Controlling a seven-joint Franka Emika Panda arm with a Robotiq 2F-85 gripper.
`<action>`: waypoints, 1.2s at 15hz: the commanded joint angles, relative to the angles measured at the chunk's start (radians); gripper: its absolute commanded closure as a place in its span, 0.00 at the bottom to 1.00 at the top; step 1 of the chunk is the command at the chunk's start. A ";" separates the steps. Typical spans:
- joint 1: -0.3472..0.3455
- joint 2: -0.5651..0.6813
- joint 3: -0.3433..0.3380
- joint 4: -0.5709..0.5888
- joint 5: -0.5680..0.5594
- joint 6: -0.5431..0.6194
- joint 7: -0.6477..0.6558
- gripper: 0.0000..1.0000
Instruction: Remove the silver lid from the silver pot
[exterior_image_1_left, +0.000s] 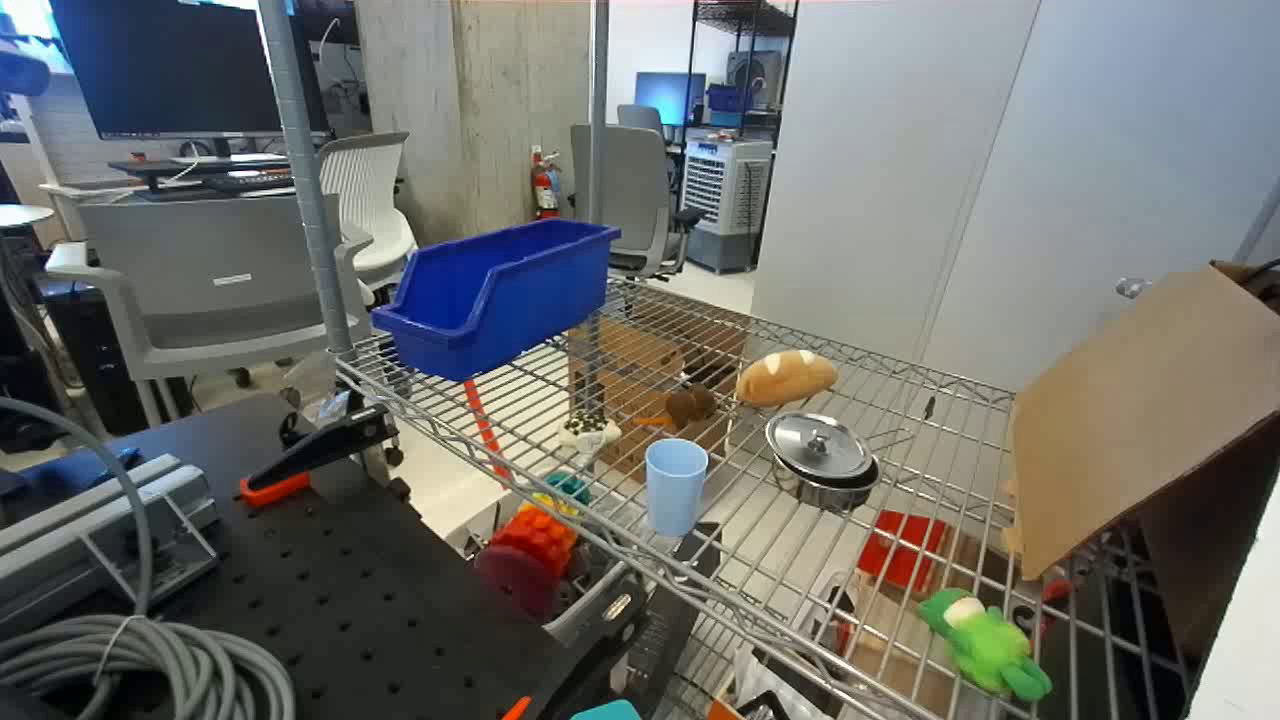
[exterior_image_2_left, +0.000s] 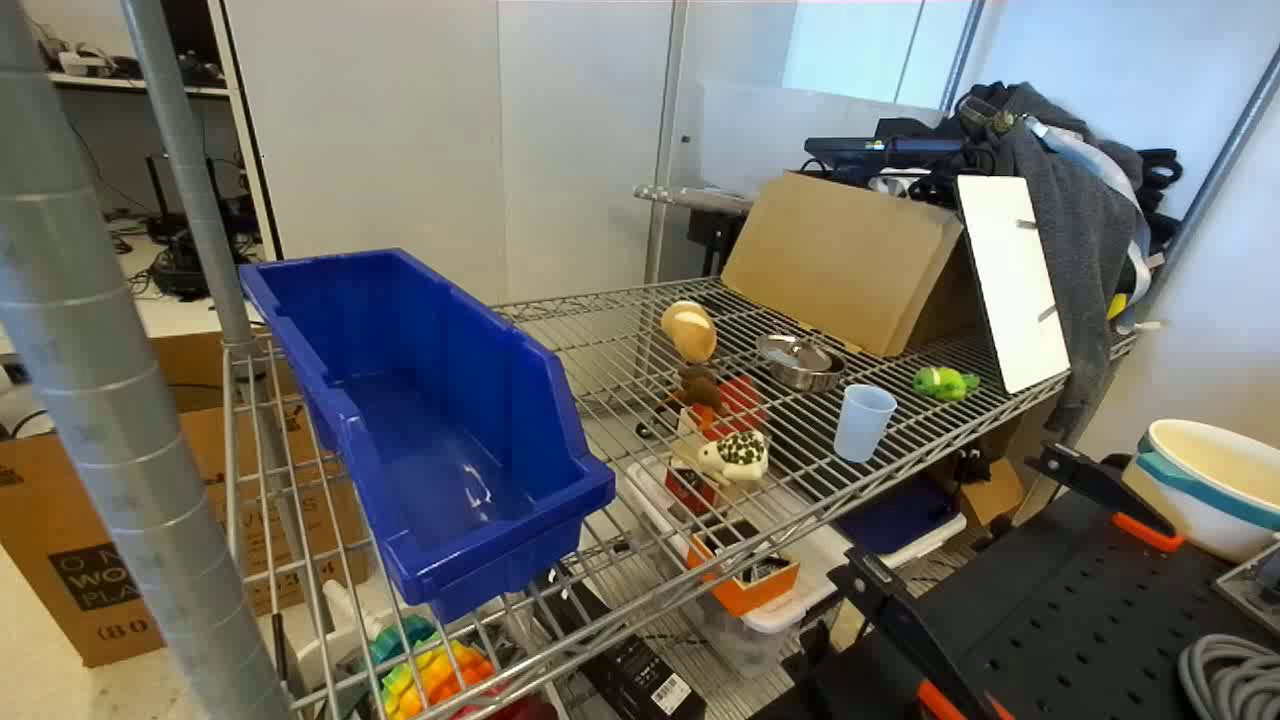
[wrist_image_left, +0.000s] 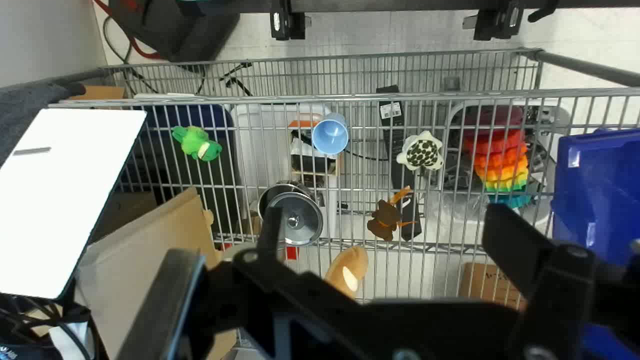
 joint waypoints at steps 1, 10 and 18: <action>0.014 0.001 -0.012 0.003 -0.006 -0.003 0.005 0.00; 0.014 0.001 -0.012 0.006 -0.006 -0.003 0.005 0.00; -0.032 0.253 -0.105 0.095 -0.018 0.232 -0.085 0.00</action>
